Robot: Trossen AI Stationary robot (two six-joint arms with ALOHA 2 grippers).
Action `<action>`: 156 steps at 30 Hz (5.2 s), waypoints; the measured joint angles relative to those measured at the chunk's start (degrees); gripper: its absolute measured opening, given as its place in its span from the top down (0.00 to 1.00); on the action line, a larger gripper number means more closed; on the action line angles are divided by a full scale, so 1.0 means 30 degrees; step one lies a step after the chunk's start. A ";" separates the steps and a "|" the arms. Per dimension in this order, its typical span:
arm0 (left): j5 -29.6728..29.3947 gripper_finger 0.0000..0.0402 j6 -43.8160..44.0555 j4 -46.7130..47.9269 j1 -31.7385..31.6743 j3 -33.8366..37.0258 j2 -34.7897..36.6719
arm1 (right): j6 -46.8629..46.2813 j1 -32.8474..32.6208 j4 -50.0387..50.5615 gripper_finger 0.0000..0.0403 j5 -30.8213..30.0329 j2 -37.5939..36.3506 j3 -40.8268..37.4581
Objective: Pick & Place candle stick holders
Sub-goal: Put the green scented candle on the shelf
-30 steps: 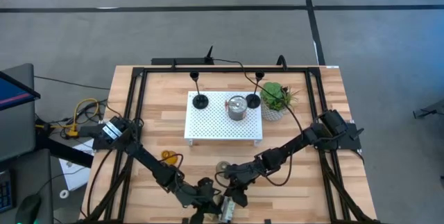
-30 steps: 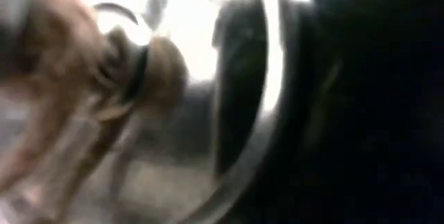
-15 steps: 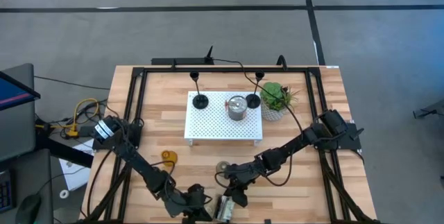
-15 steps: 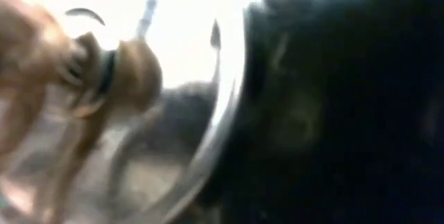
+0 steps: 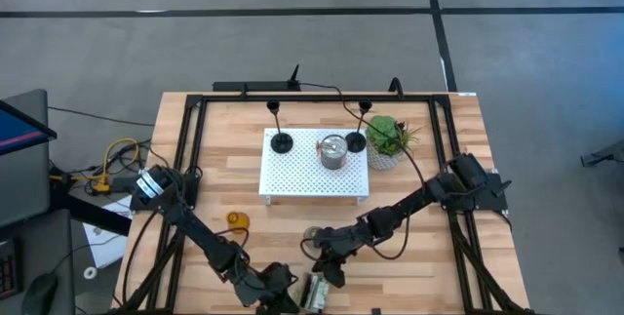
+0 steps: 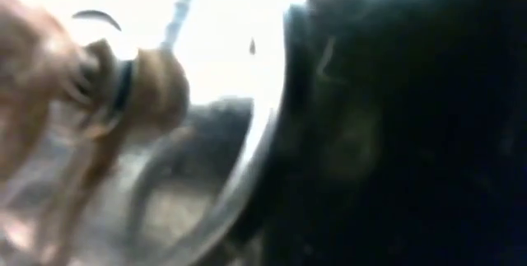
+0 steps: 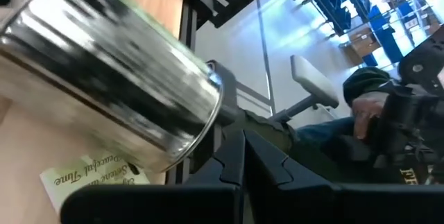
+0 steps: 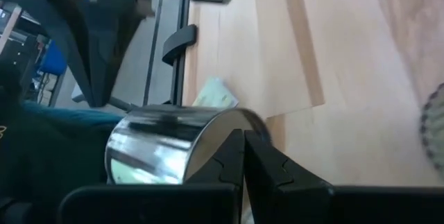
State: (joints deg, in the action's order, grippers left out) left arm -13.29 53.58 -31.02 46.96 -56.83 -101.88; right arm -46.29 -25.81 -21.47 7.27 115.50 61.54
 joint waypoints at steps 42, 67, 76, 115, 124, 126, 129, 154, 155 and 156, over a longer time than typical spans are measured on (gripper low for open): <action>0.0433 0.99 -0.4444 0.3723 -0.0383 0.0121 0.0386 | -0.5097 -0.4010 0.1207 1.00 -0.1826 0.3272 0.3750; -0.5455 0.99 -0.4192 1.2402 0.3147 0.0107 0.5713 | -0.1563 -0.1819 0.3366 1.00 -0.4381 0.3949 0.6572; -0.7575 0.99 -0.2117 1.6075 0.2739 0.0114 0.5471 | -0.1571 -0.2527 0.2665 1.00 -0.3374 0.3854 0.6557; -0.8117 0.99 -0.1632 1.9772 0.1826 0.0121 0.5493 | 0.2109 -0.2859 0.5923 1.00 -0.4970 0.4080 0.9173; -0.8457 0.99 -0.1763 1.9911 0.1431 0.0121 0.5493 | 0.2114 -0.2718 0.5430 1.00 -0.5060 0.4085 0.9173; -0.8239 0.99 -0.1763 1.9903 0.1228 0.0121 0.5493 | 0.2116 -0.2618 0.5428 1.00 -0.5032 0.4087 0.9173; -0.7238 0.99 -0.1695 1.9896 0.0971 0.0121 0.5493 | 0.2116 -0.2569 0.5435 1.00 -0.5021 0.4087 0.9173; -0.5944 0.99 0.1782 1.7895 0.3494 0.0121 0.5283 | 0.3486 -0.1763 0.8765 1.00 -0.6542 0.3978 0.9151; -0.6014 0.99 0.1464 1.7535 0.3377 0.0121 0.5122 | 0.3486 -0.1660 0.8861 1.00 -0.6579 0.3978 0.9151; -0.5999 0.99 0.1208 1.7283 0.3258 0.0121 0.4949 | 0.3486 -0.1577 0.8881 1.00 -0.6602 0.3978 0.9151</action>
State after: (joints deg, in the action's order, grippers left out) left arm -31.29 57.21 20.83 56.73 -56.47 -87.04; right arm -35.83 -30.54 5.17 -12.53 127.44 88.99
